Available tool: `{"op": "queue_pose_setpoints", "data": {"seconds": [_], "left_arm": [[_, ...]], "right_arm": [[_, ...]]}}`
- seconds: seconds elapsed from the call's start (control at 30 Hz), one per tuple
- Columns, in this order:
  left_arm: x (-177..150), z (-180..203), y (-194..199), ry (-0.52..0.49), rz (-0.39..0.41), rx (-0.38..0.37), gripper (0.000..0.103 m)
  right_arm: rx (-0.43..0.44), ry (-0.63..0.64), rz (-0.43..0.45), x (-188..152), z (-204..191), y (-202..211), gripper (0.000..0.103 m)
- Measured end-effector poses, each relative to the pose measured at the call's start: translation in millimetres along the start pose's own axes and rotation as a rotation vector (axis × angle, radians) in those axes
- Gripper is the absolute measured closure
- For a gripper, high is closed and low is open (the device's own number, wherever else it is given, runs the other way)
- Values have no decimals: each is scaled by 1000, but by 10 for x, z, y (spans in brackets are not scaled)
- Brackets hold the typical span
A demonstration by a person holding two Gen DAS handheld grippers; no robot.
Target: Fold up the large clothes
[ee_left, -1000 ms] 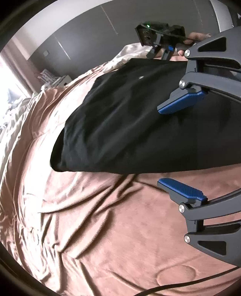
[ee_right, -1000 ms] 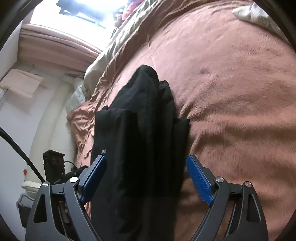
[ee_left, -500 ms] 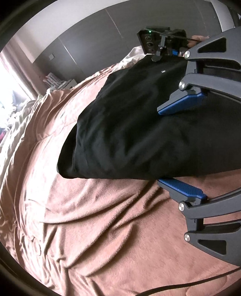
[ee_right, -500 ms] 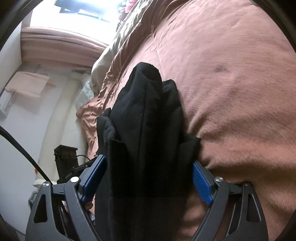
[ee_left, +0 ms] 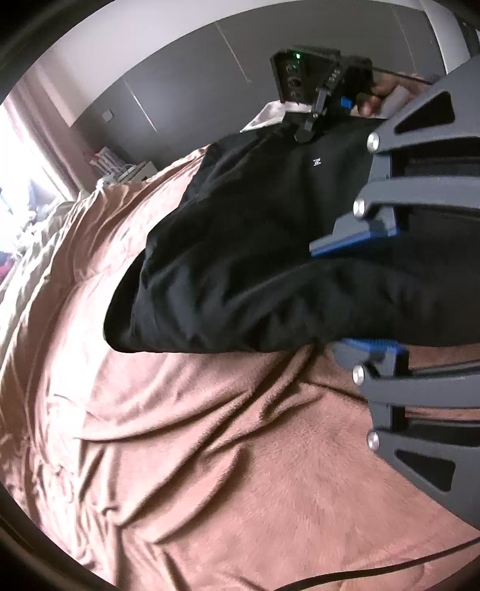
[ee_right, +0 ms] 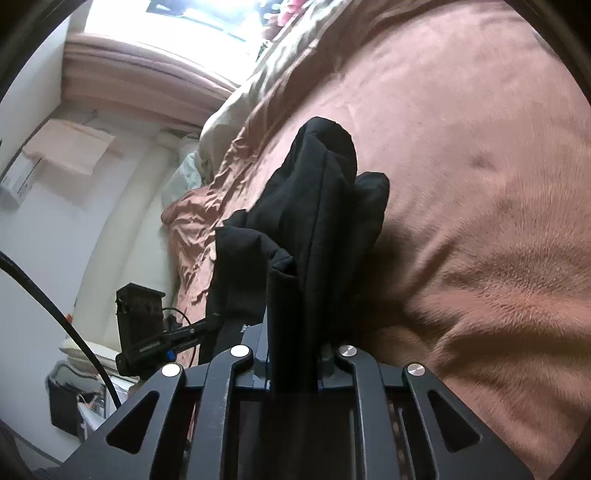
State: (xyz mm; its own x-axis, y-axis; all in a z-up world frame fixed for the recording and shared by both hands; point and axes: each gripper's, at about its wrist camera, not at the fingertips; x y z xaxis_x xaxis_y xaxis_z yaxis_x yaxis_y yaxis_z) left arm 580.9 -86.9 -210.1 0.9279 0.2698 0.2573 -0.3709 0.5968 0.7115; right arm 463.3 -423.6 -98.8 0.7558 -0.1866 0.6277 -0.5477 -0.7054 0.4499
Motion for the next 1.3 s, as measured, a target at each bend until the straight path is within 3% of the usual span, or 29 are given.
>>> {"op": "queue_pose_setpoints", "data": {"seconds": [0.13, 0.37, 0.53, 0.73, 1.1, 1.3], "left_arm": [[-80, 82, 226, -6, 40, -23, 75], [-223, 218, 794, -23, 118, -58, 77], [-300, 248, 1368, -20, 211, -92, 77], [-411, 178, 2160, -25, 310, -80, 77], [-554, -358, 3615, 4, 502, -12, 78], [-628, -747, 4357, 26, 590, 64, 78]], "right_arm": [[5, 34, 21, -26, -196, 102, 92], [37, 118, 62, -97, -745, 316, 92], [61, 197, 73, -148, -1261, 382, 92], [112, 281, 76, -175, -1913, 246, 92], [240, 423, 46, -345, -3020, -486, 92], [309, 453, 22, -484, -3575, -1182, 92]]}}
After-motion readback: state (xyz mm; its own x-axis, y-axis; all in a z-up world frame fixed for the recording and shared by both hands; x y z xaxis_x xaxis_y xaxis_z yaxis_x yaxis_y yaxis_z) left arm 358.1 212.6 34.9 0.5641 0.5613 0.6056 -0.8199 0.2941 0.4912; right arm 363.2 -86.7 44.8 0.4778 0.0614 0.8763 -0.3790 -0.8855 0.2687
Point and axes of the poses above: each gripper's, at about its wrist camera, not at the fingertips, and y roughly against the way its jaws point, z to its right, x to its top, and after that the axes turned 11 degrees about y, right-handed
